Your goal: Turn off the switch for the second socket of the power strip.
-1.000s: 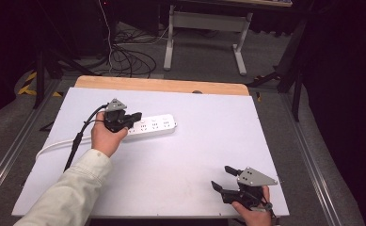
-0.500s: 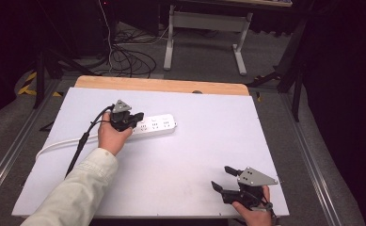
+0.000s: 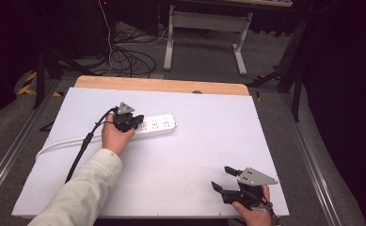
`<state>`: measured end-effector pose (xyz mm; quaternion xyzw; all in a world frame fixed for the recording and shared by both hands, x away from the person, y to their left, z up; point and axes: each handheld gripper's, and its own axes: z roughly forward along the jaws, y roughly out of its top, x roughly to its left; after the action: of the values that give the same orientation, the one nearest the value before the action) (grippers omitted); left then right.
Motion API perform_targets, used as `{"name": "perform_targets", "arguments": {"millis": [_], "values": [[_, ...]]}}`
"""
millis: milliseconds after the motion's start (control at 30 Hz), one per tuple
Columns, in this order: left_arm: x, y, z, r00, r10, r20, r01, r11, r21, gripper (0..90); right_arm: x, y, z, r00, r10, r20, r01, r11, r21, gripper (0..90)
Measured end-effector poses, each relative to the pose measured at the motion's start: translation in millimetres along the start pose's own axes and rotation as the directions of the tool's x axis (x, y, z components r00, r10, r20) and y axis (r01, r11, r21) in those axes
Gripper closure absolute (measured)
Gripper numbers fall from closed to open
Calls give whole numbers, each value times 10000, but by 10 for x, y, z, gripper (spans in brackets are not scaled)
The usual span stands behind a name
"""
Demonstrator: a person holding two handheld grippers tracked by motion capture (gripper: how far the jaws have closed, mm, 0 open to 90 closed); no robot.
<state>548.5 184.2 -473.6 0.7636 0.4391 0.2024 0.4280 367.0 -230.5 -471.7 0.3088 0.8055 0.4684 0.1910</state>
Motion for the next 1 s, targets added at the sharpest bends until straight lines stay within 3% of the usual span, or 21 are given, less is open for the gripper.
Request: {"name": "perform_targets", "arguments": {"millis": [433,833,1000], "values": [[-23,-17,46,9997,155,-210,-157,9999,-73,899,-4,-2,-1,10000,-6,-23,7,10000,11,281],[-79,-12,71,9953,712,-654,-700,9974,197,899,-2,-1,-3,10000,-43,-42,43,10000,15,281],[-84,-12,74,9954,664,-696,-652,9977,185,899,0,-2,-7,10000,-40,-62,41,10000,11,281]]}}
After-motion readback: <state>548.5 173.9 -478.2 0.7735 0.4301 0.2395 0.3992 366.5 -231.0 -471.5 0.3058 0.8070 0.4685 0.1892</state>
